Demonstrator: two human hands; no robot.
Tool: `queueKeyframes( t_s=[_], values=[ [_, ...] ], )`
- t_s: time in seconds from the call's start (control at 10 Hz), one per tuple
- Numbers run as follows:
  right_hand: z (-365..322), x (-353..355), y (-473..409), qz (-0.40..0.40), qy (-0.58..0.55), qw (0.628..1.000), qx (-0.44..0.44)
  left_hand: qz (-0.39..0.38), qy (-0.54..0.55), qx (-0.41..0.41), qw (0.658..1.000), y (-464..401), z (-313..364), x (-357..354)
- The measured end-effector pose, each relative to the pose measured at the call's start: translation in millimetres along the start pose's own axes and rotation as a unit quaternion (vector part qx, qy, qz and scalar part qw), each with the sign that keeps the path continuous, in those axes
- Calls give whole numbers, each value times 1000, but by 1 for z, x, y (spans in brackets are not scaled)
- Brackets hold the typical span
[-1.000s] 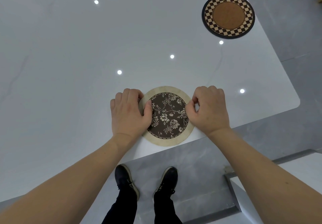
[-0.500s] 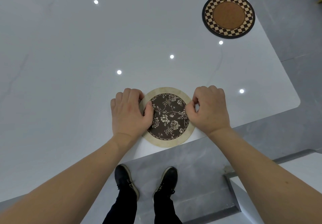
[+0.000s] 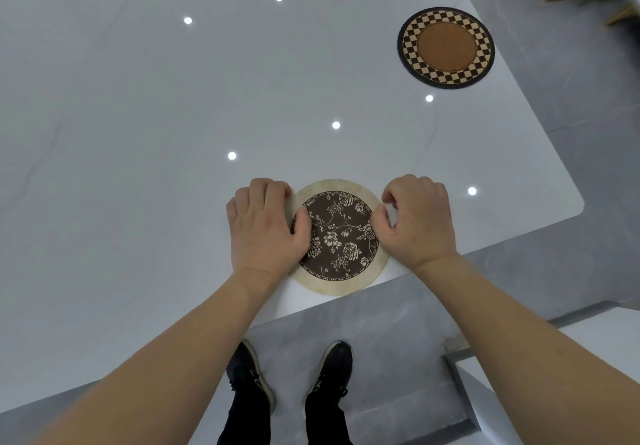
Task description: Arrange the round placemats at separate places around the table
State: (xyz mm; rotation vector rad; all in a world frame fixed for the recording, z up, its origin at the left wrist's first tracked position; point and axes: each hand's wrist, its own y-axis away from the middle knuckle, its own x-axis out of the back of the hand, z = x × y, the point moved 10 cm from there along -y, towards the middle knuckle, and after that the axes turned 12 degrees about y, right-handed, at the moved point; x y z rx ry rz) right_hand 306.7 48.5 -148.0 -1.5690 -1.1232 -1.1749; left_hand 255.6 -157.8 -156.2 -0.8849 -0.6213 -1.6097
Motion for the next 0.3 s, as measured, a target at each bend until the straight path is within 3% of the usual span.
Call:
queueKeyframes(
  t_s=[0.3],
  values=[
    [-13,30,-4,26,-34,998,-52,8,53,-59,997,-6,12,31]
  ],
)
